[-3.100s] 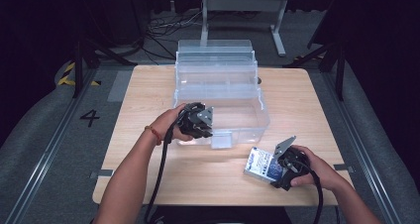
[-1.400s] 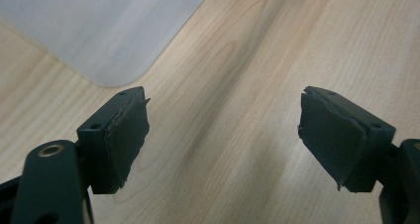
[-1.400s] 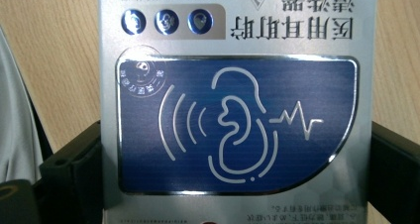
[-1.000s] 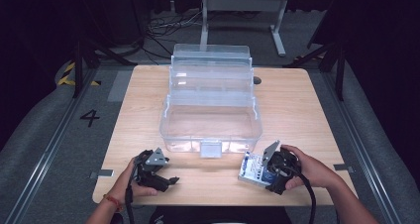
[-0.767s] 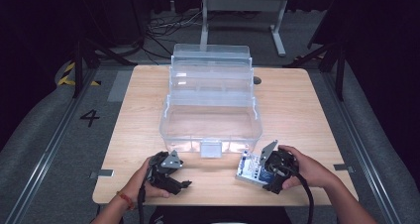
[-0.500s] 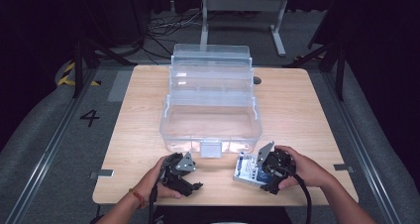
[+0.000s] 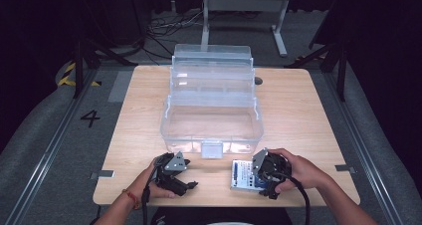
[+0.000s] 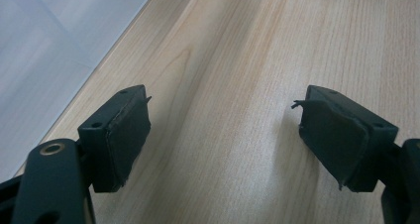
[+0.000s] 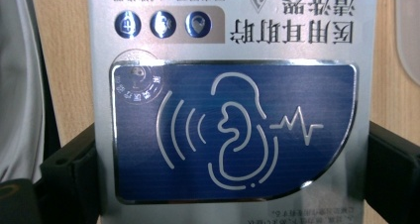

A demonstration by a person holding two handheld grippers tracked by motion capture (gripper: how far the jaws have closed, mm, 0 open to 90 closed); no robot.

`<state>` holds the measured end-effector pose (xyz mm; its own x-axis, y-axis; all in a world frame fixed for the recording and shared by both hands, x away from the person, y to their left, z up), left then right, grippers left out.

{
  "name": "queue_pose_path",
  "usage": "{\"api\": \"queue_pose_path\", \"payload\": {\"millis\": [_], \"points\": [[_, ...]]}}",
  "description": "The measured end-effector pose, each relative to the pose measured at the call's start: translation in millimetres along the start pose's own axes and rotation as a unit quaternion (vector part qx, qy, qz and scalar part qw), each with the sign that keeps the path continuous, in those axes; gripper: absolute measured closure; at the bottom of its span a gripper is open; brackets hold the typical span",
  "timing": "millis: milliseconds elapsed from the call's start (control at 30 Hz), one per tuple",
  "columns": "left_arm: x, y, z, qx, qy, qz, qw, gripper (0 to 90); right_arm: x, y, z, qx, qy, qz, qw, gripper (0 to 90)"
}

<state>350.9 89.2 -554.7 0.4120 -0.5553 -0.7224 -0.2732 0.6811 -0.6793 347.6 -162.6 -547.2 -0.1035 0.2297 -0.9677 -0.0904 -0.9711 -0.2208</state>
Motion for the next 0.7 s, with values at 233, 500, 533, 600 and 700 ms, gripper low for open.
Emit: {"api": "queue_pose_path", "payload": {"millis": [233, 500, 533, 600, 700], "points": [[-2.8, 3.6, 4.6, -0.007, -0.007, 0.003, 0.9999, 19.9, -4.4, -3.9, 1.5, -0.01, 0.008, -0.014, 0.9998, 5.1], [-9.1, 13.1, 18.8, -0.031, -0.025, 0.002, 0.9992, 19.2, -11.7, -3.2, 8.4, -0.016, -0.008, -0.026, 0.9995, 5.1], [-9.1, 13.3, 19.5, -0.029, -0.026, 0.001, 0.9993, 19.3, -12.6, -3.3, 8.9, -0.015, -0.006, -0.028, 0.9995, 5.1], [-9.1, 13.4, 19.5, -0.029, -0.026, 0.001, 0.9992, 19.3, -14.5, -2.4, 9.9, -0.018, -0.006, -0.03, 0.9994, 5.1], [-8.9, 13.4, 19.8, -0.028, -0.025, 0.002, 0.9993, 18.9, -18.4, -1.4, 12.4, -0.022, -0.004, -0.035, 0.9992, 5.1]]}}
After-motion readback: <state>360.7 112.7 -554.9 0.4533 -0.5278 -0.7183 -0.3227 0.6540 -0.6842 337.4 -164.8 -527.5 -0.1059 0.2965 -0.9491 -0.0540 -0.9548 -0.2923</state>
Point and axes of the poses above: each handheld gripper's, and its own axes: x roughly forward along the jaws, y roughly out of its underside, z roughly to its left, the point moved 10 cm from there along x, roughly forward along the jaws, and after that the axes turned 11 degrees about -y, right-handed, at the moved point
